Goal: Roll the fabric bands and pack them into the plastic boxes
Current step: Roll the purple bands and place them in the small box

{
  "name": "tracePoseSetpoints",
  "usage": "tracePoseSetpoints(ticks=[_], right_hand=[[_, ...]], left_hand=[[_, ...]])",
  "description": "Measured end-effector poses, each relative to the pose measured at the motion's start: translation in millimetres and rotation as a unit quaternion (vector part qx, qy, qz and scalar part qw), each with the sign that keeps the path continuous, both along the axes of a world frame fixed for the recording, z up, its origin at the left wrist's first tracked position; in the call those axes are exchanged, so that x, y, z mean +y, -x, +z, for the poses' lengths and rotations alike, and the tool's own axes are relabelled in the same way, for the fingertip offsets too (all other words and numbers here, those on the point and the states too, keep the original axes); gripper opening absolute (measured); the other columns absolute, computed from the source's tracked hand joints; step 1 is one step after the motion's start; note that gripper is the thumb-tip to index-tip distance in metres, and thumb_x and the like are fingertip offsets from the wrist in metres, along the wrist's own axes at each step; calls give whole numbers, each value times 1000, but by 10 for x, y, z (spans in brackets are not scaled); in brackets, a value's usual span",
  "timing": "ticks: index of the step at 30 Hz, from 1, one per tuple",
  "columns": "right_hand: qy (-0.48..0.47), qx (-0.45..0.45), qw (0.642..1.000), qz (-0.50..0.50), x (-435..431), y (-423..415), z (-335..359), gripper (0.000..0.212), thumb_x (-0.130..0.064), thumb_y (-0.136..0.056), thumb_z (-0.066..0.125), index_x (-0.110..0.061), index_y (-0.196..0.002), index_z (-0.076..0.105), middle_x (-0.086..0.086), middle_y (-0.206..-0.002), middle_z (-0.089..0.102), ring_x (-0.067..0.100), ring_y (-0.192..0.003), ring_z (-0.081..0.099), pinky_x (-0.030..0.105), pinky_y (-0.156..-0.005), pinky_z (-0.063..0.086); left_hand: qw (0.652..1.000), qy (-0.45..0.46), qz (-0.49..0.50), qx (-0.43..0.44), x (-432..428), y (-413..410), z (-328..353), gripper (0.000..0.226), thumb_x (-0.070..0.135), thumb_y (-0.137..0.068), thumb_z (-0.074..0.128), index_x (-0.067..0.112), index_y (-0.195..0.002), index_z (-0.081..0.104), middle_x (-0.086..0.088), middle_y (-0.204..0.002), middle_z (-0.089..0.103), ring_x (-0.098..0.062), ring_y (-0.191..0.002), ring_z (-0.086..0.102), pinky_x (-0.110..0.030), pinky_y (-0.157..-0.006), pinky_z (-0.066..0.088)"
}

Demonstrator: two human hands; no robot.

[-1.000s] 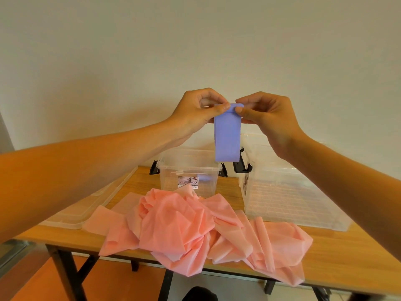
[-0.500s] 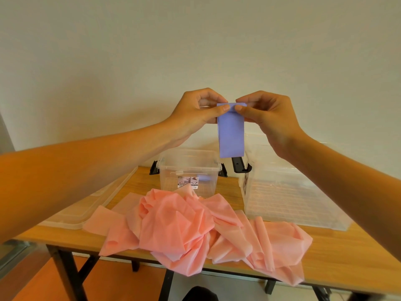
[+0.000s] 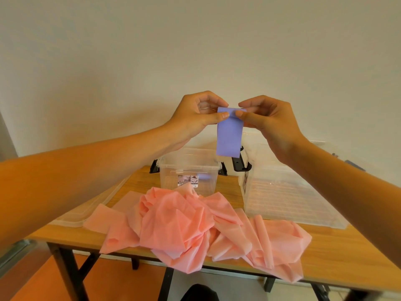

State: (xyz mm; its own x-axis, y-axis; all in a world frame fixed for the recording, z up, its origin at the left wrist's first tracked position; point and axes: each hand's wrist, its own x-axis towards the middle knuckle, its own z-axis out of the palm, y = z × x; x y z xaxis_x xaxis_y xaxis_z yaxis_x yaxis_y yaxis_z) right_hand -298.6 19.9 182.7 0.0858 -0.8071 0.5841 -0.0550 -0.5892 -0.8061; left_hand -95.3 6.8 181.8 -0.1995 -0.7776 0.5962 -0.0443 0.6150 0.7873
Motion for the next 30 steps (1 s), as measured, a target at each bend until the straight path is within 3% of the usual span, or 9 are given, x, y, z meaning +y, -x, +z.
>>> tracePoseSetpoints(ticks=[3, 9, 14, 23, 30], right_hand=[[-6, 3, 1000, -7, -4, 13, -101, 19, -3, -84, 80, -8, -101, 72, 7, -87, 77, 20, -89, 74, 33, -85, 59], [-20, 14, 1000, -6, 0, 27, -268, 20, -6, -84, 80, -7, -103, 72, 9, -92, 77, 20, -91, 74, 32, -86, 60], [-31, 18, 999, 2, -8, 5, -344, 16, -9, -92, 74, 2, -103, 71, 18, -96, 76, 23, -90, 75, 31, -77, 59], [-21, 10, 1000, 8, -55, 0, -359, 15, 2, -86, 76, -4, -99, 73, 12, -93, 76, 23, -91, 74, 35, -86, 60], [-20, 1, 1000, 12, -44, -36, -364, 11, -6, -92, 72, -1, -102, 71, 22, -102, 74, 26, -94, 74, 34, -82, 60]], left_hand=[[1000, -16, -1, -5, -19, 4, -106, 10, 9, -90, 75, 12, -98, 70, -8, -102, 74, -21, -95, 71, -37, -85, 60], [1000, -20, 4, -6, -3, 6, -263, 12, 5, -88, 75, 9, -98, 70, -6, -96, 75, -15, -90, 73, -25, -76, 57], [1000, -13, 7, -3, -31, -6, -308, 16, 2, -86, 76, 12, -96, 70, -5, -98, 75, -16, -94, 73, -25, -81, 57], [1000, -23, 9, -11, -37, -23, -309, 8, 8, -89, 75, 10, -95, 70, -6, -98, 75, -15, -89, 73, -24, -72, 57], [1000, -1, 19, -19, -46, -71, -277, 18, 3, -86, 77, 9, -101, 70, -7, -105, 73, -19, -98, 73, -28, -85, 59]])
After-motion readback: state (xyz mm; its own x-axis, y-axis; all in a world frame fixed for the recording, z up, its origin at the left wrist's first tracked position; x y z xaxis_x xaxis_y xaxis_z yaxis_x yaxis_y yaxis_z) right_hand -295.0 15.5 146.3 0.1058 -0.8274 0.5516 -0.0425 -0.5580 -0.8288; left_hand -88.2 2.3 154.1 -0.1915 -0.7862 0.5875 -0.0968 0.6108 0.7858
